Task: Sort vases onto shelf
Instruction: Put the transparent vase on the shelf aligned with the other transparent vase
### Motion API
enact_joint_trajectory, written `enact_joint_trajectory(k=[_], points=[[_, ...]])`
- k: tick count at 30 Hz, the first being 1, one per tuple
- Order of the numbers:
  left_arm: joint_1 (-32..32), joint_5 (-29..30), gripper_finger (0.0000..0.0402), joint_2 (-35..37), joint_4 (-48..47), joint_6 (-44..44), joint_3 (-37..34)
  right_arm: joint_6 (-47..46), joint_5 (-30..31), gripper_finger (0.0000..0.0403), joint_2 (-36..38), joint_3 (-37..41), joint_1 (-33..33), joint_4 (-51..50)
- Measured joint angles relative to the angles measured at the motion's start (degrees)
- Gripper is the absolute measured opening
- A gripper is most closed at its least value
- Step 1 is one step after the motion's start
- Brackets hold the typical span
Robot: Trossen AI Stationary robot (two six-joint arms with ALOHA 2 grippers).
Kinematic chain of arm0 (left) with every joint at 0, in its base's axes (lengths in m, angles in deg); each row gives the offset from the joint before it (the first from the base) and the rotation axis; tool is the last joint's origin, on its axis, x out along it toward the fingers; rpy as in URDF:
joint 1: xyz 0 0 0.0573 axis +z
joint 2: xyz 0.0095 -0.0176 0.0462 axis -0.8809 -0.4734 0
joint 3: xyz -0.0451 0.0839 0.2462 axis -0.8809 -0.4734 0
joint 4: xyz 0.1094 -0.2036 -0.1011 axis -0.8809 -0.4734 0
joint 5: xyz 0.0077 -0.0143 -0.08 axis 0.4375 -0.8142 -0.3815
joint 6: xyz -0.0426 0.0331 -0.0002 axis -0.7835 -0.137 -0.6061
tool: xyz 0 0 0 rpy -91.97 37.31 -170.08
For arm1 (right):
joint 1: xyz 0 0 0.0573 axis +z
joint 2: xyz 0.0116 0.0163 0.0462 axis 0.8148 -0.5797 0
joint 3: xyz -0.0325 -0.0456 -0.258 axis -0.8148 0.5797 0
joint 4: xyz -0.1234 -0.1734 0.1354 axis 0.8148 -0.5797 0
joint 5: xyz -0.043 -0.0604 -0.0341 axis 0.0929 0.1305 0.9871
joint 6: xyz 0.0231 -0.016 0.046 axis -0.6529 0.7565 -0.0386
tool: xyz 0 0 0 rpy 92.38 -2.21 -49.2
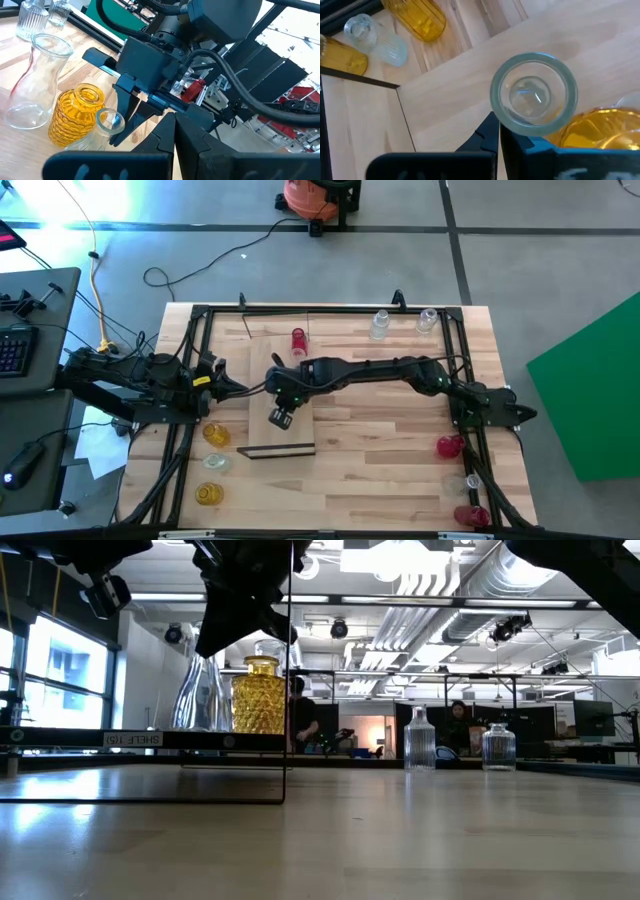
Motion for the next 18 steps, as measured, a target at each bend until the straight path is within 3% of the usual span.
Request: enact_joint_trajectory(k=[18], points=[[0.0, 0.0, 0.0, 0.0, 0.0, 0.2, 0.0, 0.4, -0.4, 0.0, 0.0, 0.0, -3.1, 4.5]])
